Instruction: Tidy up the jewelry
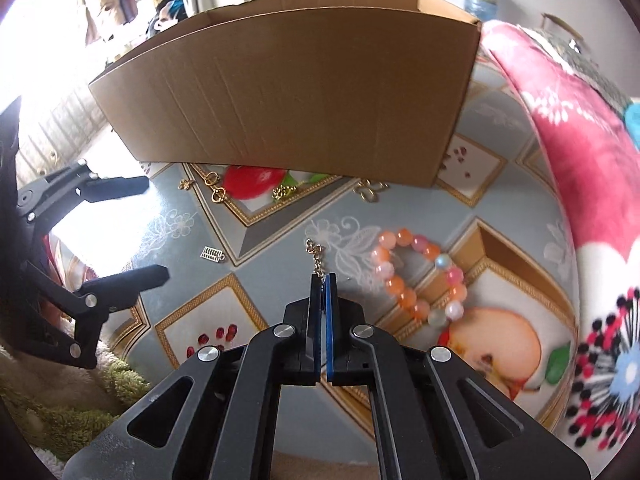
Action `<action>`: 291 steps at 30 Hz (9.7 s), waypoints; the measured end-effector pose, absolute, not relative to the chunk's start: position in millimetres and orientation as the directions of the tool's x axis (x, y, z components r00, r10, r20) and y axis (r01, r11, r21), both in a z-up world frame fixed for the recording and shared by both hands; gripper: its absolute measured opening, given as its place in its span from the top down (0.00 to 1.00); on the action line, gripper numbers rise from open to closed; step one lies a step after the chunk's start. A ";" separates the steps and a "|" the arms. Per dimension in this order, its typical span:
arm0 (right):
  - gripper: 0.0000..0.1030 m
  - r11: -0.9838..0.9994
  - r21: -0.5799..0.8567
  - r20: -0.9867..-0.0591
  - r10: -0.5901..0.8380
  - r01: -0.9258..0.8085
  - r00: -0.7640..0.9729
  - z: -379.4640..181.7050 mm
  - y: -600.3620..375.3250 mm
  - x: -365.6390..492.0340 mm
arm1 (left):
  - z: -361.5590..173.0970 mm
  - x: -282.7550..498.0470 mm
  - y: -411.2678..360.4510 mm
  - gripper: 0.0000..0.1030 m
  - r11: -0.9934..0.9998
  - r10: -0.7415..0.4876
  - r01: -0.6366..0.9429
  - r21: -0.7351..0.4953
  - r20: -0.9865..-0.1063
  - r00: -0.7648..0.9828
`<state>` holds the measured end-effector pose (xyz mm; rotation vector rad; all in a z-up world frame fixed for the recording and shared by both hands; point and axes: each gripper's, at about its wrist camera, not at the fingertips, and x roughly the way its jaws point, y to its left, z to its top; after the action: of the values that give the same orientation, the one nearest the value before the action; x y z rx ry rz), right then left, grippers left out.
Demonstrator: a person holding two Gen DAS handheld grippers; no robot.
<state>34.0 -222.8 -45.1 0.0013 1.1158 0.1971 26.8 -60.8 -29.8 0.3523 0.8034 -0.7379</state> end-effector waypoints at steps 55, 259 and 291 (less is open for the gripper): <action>1.00 0.958 0.272 -0.819 0.281 -0.093 0.500 -4.9 -278.6 2.0 | 11.5 37.5 -82.9 0.96 0.679 -0.494 0.734 -0.018 -0.750 0.439; 0.82 0.948 0.229 -0.820 0.310 -0.220 0.482 -23.7 -228.9 37.3 | -42.9 82.5 -79.9 0.91 0.773 -0.353 0.634 0.029 -0.810 0.468; 0.92 0.964 0.110 -0.857 0.216 -0.244 0.468 -22.3 -228.2 42.8 | -43.0 82.9 -77.3 0.91 0.766 -0.370 0.643 0.017 -0.805 0.463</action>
<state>42.8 -228.2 -22.3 -0.0291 1.0461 0.2820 82.9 -77.3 -43.0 0.3419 0.8912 -0.6377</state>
